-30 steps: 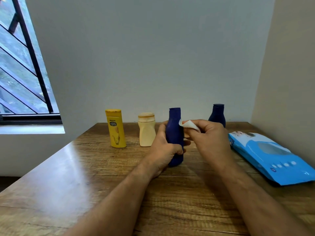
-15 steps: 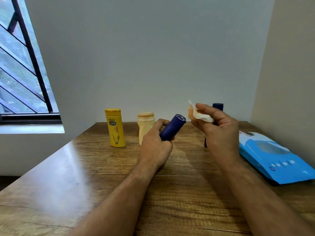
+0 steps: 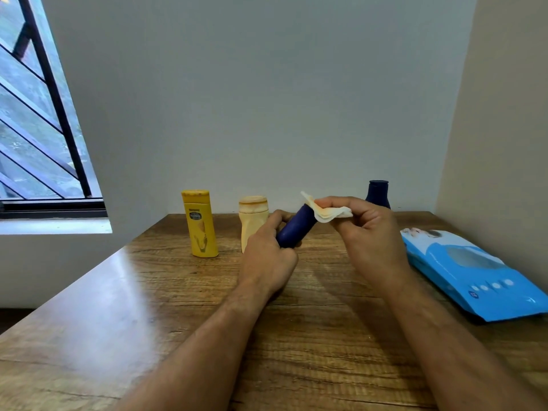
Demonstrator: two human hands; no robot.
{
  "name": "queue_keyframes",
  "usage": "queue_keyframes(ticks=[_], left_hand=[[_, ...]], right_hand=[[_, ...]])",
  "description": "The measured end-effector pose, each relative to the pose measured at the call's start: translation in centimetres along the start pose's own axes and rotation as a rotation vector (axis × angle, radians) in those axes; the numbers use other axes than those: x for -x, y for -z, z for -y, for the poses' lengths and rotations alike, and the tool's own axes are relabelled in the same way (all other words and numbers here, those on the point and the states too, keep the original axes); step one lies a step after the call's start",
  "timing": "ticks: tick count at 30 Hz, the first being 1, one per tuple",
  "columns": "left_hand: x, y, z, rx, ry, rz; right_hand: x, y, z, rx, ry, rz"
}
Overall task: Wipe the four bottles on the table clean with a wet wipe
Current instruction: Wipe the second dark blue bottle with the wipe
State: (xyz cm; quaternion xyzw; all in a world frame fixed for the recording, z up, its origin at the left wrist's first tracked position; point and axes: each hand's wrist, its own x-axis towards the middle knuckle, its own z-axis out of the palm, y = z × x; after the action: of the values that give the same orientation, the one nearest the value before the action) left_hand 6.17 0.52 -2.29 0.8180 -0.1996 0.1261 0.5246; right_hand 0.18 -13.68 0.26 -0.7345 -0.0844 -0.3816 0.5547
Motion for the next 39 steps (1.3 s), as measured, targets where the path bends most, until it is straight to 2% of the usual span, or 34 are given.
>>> queue_keyframes(ticks=[3, 6, 10, 15, 18, 21, 24, 26, 28, 33, 37, 39], left_hand=[[0.0, -0.1, -0.3, 0.108, -0.003, -0.039], [-0.1, -0.1, -0.3, 0.078, -0.013, -0.022], [0.1, -0.4, 0.0, -0.076, -0.045, 0.009], [-0.2, 0.4, 0.6, -0.263, -0.064, 0.018], [-0.4, 0.4, 0.6, -0.257, -0.071, -0.009], [-0.4, 0.0, 0.4, -0.21, -0.065, -0.044], [-0.1, 0.3, 0.2, -0.283, -0.085, -0.033], [0.1, 0.6, 0.2, -0.369, -0.118, -0.006], [0.2, 0.7, 0.1, -0.424, -0.146, 0.011], [0.0, 0.0, 0.1, -0.214, -0.067, -0.002], [-0.1, -0.1, 0.4, -0.13, -0.088, 0.017], [0.2, -0.2, 0.2, -0.012, -0.117, 0.057]], right_hand=[[0.0, 0.2, 0.2, 0.006, -0.002, -0.108], [0.1, 0.4, 0.6, -0.044, 0.054, -0.16], [0.4, 0.1, 0.5, -0.001, 0.139, -0.044], [0.1, 0.1, 0.0, 0.052, 0.034, 0.091], [0.2, -0.1, -0.1, 0.049, -0.007, 0.004], [0.3, 0.2, 0.2, 0.035, 0.032, -0.119], [0.5, 0.2, 0.3, 0.063, 0.098, -0.029], [0.5, -0.2, 0.1, 0.134, 0.074, 0.047], [0.4, -0.4, -0.1, 0.147, 0.022, 0.051], [0.0, 0.3, -0.3, 0.105, -0.043, -0.187], [0.1, 0.1, 0.0, 0.041, -0.039, -0.163], [0.0, -0.1, -0.1, 0.023, -0.057, -0.195]])
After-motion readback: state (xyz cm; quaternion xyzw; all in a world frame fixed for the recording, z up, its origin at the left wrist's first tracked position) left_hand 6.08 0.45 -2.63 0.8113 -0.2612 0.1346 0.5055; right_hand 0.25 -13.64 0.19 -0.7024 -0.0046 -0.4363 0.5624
